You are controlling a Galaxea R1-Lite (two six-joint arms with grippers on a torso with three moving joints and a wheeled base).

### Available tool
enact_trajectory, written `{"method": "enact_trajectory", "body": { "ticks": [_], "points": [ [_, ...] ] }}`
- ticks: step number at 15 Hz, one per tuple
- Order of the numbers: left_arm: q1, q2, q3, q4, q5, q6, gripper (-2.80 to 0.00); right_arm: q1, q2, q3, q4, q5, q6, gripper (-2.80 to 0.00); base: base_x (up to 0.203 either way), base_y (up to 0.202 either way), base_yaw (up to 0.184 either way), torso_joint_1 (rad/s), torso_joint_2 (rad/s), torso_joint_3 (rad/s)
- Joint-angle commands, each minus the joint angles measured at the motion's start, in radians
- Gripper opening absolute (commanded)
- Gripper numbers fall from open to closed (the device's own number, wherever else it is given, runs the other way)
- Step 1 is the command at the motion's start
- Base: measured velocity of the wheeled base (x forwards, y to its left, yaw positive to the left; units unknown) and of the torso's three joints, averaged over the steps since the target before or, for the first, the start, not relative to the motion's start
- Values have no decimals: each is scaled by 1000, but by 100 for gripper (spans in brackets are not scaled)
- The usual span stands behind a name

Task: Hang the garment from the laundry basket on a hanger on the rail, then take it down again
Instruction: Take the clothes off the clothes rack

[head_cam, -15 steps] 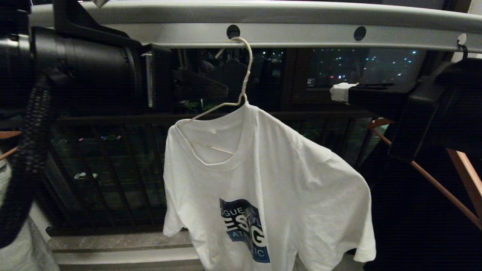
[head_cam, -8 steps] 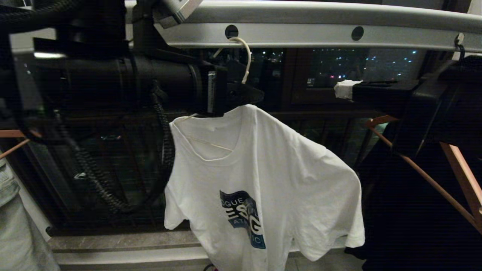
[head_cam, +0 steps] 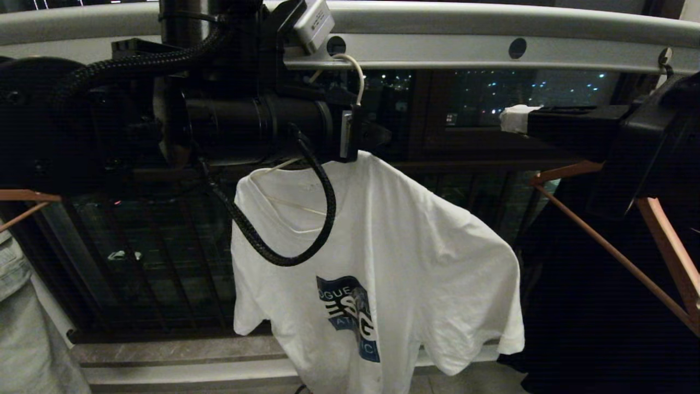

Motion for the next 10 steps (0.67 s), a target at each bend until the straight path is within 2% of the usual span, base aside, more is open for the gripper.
{"method": "enact_trajectory", "body": {
  "ticks": [1, 4, 8, 10],
  "points": [
    [1, 27, -20, 0, 1, 11, -280, 1, -7, 0, 7, -1, -3, -280, 0, 0, 0, 0, 0, 0],
    [1, 30, -22, 0, 2, 10, -280, 1, -25, 0, 53, -1, -2, -280, 0, 0, 0, 0, 0, 0],
    [1, 39, -29, 0, 4, 10, -280, 1, -86, 3, 200, 2, 5, -280, 0, 0, 0, 0, 0, 0],
    [1, 41, -29, 0, 4, 9, -280, 1, -114, 15, 229, 1, 35, -280, 0, 0, 0, 0, 0, 0]
  ]
}}
